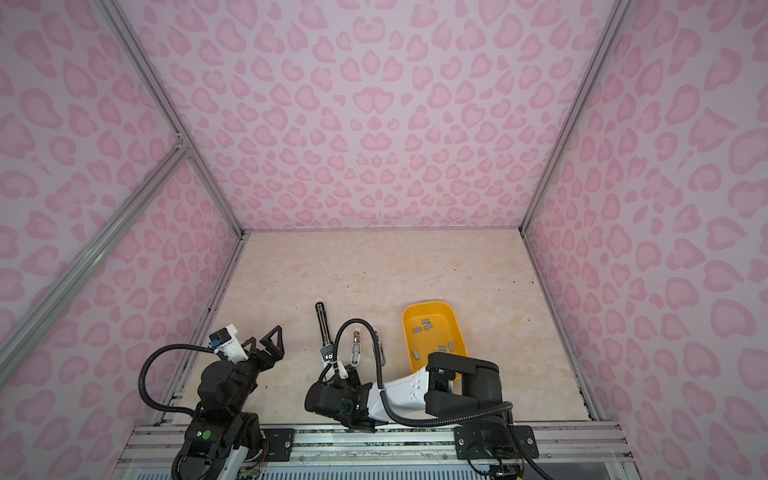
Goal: Load the staples into the stapler
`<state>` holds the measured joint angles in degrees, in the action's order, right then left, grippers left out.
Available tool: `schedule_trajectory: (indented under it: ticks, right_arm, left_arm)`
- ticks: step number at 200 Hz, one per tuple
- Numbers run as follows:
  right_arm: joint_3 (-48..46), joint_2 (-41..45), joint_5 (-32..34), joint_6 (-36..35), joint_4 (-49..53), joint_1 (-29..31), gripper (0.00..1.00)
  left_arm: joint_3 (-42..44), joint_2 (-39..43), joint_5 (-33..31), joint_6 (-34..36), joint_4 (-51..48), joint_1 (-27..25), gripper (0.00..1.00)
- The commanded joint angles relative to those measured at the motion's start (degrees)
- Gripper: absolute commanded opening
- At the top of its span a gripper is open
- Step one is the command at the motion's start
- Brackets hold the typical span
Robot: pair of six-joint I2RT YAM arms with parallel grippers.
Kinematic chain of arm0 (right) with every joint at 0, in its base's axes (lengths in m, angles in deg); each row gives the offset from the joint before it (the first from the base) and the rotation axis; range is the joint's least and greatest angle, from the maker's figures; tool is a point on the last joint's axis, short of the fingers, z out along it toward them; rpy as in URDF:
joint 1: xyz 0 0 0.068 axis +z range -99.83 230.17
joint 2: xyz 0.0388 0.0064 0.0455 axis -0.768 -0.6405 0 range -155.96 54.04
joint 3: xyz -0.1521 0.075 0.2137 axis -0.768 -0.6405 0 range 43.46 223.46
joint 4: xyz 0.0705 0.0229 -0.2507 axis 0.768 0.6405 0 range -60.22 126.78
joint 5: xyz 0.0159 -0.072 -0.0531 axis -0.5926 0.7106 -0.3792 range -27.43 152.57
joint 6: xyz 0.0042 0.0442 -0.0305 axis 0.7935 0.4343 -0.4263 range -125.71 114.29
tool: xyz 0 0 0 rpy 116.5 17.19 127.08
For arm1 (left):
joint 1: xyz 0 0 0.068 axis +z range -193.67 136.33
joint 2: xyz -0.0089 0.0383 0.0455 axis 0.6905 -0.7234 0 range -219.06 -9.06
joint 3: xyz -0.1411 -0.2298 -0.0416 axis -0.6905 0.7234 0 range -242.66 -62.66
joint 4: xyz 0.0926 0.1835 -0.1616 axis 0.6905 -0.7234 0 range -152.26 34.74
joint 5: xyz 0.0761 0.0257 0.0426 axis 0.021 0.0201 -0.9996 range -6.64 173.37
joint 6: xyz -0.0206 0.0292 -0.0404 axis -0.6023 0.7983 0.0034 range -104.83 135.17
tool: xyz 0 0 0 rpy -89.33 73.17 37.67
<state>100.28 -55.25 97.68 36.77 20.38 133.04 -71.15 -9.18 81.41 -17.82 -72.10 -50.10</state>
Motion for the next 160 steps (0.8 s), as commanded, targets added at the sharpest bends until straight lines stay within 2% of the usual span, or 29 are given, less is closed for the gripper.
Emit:
schedule_trajectory:
  ticks: [1,160]
  right_arm:
    - [-0.83,-0.49,-0.51,0.76,2.12,0.27,0.01]
    - [-1.27,-0.33,-0.74,0.71,1.43,0.41,0.18]
  left_arm:
    - [-0.22,4.16,-0.52,0.12,0.83,0.01,1.00]
    - [-0.34,4.16,-0.53,0.03,0.69,0.00,1.00]
